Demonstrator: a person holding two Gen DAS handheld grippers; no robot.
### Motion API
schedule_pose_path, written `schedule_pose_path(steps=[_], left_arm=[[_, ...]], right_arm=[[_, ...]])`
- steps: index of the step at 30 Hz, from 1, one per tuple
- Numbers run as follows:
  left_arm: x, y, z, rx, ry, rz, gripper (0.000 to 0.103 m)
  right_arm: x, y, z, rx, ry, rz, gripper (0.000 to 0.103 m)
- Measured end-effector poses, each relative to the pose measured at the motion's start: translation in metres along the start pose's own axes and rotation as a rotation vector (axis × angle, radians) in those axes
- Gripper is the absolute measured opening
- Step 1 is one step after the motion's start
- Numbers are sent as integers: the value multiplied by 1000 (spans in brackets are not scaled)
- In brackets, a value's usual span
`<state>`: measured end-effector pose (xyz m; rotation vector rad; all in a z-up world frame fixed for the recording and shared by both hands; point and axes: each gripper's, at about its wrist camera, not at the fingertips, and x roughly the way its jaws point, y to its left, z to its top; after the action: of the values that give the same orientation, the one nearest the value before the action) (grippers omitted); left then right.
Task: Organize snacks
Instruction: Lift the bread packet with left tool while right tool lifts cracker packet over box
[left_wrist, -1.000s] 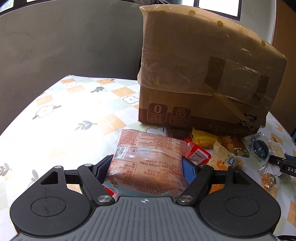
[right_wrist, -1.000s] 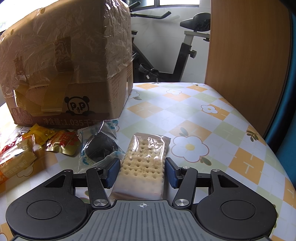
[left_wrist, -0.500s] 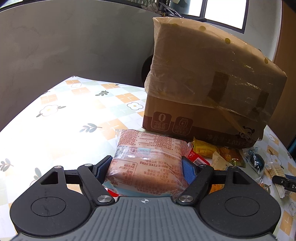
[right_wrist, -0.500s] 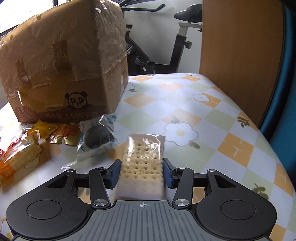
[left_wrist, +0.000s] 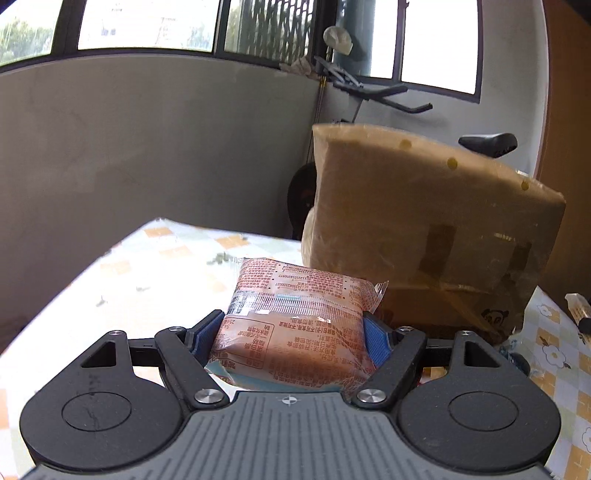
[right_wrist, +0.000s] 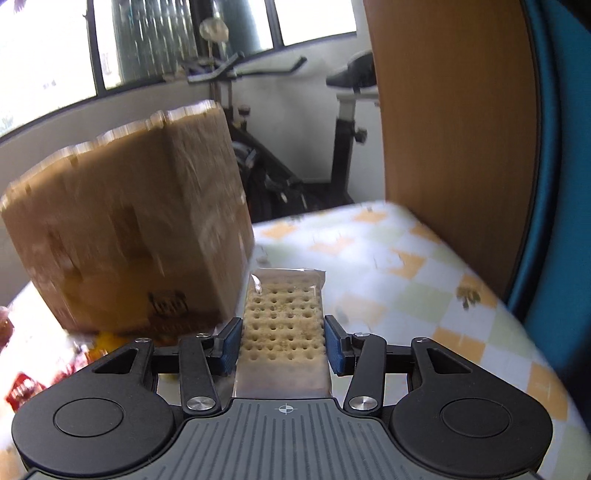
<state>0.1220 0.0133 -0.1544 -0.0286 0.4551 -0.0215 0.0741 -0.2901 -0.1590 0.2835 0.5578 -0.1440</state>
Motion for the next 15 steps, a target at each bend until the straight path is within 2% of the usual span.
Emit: schedule_pose_path(steps=[5,9,13,15], left_arm=[[-15,-6,52,54,-172,-34,80],[-14,-21,95,89,-263,-75,80],[6,-45,129,121,-287,-129,80],[22,-58,143,116,-287,-171,80]], right_arm=[[-12,16,57,-23,-135,87,43],[-9,33,108,-65,-200,170,43],[12,54,148,-80,-217,235,43],[32,68,162,-107,-203,233,43]])
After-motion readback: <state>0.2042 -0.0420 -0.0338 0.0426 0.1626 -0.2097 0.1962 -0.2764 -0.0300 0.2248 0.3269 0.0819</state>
